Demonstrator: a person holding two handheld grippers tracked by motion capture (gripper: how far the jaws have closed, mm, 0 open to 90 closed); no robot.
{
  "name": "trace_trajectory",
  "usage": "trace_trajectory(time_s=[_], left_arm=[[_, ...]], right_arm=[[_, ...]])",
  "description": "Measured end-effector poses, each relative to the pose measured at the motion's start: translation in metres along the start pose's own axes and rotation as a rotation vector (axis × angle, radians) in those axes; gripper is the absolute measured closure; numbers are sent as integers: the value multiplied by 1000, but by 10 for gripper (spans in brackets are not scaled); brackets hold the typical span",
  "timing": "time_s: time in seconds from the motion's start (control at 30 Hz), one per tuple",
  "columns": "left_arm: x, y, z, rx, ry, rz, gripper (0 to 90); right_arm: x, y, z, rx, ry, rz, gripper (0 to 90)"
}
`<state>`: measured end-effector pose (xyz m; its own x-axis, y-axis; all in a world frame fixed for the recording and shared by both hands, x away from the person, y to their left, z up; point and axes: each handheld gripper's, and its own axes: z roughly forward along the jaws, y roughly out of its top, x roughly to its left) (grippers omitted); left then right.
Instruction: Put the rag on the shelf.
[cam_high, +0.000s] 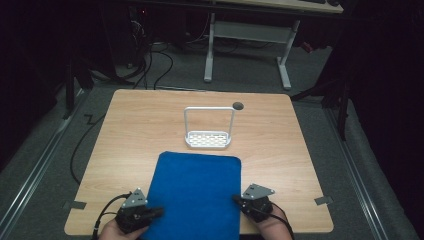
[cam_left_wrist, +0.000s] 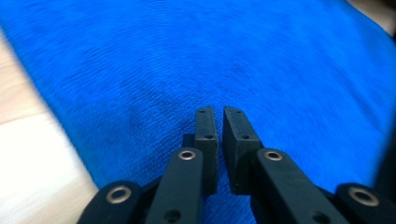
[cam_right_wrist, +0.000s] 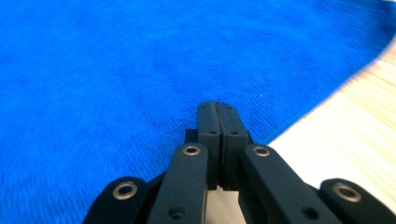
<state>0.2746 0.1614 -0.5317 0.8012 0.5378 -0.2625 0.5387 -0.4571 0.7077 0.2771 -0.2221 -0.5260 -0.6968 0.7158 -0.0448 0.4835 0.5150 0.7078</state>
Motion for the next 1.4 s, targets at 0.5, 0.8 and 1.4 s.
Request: trace_trajectory(time_s=[0.5, 0.8, 1.4], left_arm=[[15, 24, 23, -78, 120, -44, 722], [-7, 17, 23, -50, 38, 13, 701], [78, 71, 49, -135, 329, -178, 580]], right_arm=[[-13, -6, -3, -23, -21, 60, 777], [-20, -16, -18, 17, -26, 79, 765], [-34, -18, -21, -102, -35, 169, 672]])
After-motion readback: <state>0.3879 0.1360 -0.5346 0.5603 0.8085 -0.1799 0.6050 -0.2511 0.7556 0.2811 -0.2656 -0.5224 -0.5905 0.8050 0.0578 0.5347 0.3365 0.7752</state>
